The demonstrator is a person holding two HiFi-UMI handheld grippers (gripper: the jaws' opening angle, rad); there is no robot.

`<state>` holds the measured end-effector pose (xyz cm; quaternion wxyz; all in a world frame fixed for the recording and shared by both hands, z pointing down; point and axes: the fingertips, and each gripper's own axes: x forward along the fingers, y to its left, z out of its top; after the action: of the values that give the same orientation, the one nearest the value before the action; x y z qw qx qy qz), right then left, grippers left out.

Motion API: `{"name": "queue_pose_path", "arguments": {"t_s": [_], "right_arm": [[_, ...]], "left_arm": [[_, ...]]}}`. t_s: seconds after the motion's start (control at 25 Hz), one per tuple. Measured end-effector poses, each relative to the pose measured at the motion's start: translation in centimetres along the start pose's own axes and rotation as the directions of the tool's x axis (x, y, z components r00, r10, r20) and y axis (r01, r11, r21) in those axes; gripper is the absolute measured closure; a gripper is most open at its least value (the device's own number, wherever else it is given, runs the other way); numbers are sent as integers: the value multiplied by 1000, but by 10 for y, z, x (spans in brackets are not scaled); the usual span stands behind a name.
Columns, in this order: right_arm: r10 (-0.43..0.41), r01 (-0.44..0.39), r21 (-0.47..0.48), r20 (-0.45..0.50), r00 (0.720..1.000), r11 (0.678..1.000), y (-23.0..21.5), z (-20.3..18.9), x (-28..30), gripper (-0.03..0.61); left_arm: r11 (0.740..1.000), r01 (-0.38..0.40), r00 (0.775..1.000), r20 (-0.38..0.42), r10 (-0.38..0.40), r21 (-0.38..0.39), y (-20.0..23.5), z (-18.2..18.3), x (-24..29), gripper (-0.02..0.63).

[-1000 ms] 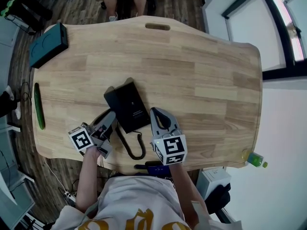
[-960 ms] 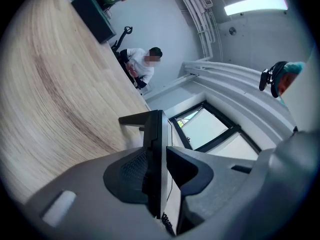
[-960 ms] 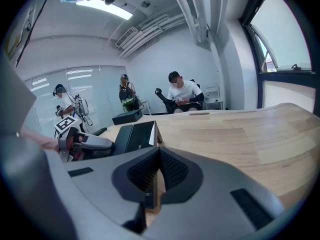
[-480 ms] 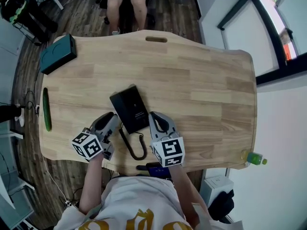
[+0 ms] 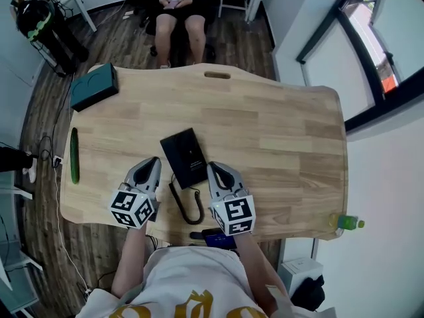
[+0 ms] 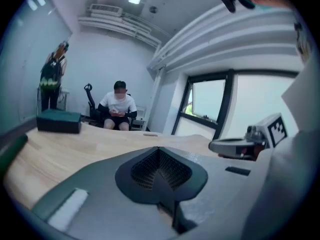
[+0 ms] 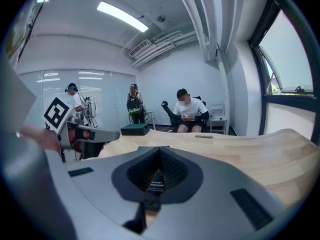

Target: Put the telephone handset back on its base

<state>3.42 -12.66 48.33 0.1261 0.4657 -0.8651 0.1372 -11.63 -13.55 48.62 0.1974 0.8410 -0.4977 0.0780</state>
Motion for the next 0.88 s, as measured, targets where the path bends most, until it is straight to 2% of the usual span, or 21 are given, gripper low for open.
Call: {"name": "queue_pose_path", "arguments": {"t_s": [0.08,0.2,0.32,0.52,0.6,0.72,0.88], "right_arm": [[0,0,-14,13,1000,1000,3,6,-4,575],[2,-1,-26,26,1000,1000,7,13,-10,575],[4,-3,-35,42,999,999,12,18,-15,575],[-1,4,-41,70,998,999,20,26,-25,575],[-4,8,-42,80,997,999,22,27,-30,575],[-14,17,-38,98,995,999,26,31,-37,575],[-24,28,-35,115,993,999,30,34,-45,575]], "left_arm": [[991,-11,999,-30,15,131,-8,1,-2,609],[980,54,998,-22,-51,189,-30,5,-5,611],[979,77,995,46,-87,187,-43,16,-12,610],[986,117,992,23,-121,121,-53,17,-18,611],[991,94,994,40,-98,97,-51,20,-23,611],[993,33,998,46,-39,118,-43,23,-30,611],[994,9,999,45,-14,111,-40,25,-38,611]]}}
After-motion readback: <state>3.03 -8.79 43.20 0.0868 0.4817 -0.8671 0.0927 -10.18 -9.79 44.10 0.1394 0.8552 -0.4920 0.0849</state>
